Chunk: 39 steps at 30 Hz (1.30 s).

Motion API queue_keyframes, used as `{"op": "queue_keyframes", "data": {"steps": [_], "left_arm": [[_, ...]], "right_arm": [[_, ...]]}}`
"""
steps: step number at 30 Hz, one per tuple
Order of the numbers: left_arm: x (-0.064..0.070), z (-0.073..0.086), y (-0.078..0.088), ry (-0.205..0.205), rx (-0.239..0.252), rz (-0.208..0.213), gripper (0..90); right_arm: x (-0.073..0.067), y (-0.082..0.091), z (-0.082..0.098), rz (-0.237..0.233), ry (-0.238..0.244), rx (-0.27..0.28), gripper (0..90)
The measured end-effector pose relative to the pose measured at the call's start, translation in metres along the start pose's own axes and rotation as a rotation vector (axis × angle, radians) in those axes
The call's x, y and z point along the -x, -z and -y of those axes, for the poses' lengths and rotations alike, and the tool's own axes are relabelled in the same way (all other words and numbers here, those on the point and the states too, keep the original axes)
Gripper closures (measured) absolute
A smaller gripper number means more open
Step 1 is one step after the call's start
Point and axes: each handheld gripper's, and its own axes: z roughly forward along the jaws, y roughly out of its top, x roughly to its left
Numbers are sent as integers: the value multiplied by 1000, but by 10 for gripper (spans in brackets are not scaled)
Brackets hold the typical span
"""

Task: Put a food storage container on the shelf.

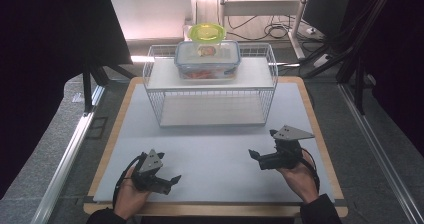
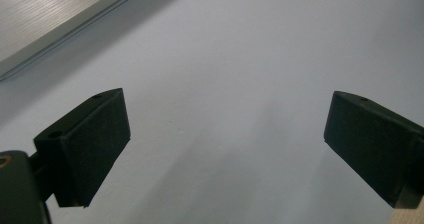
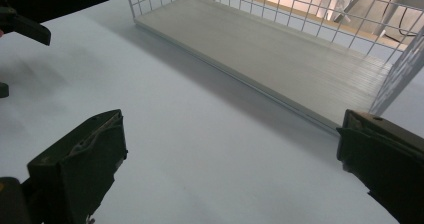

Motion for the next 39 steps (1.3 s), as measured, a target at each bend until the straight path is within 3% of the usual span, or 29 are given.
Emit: {"op": "queue_keyframes", "data": {"steps": [11, 29, 39], "left_arm": [[0, 0, -1, 2, -1, 0, 44], [0, 1, -2, 0, -8, 0, 44], [0, 2, -4, -3, -17, 5, 44]], "right_arm": [[2, 11, 21, 44, -4, -13, 0], [12, 12, 51, 112, -5, -67, 0], [19, 3, 63, 94, -50, -124, 0]]}}
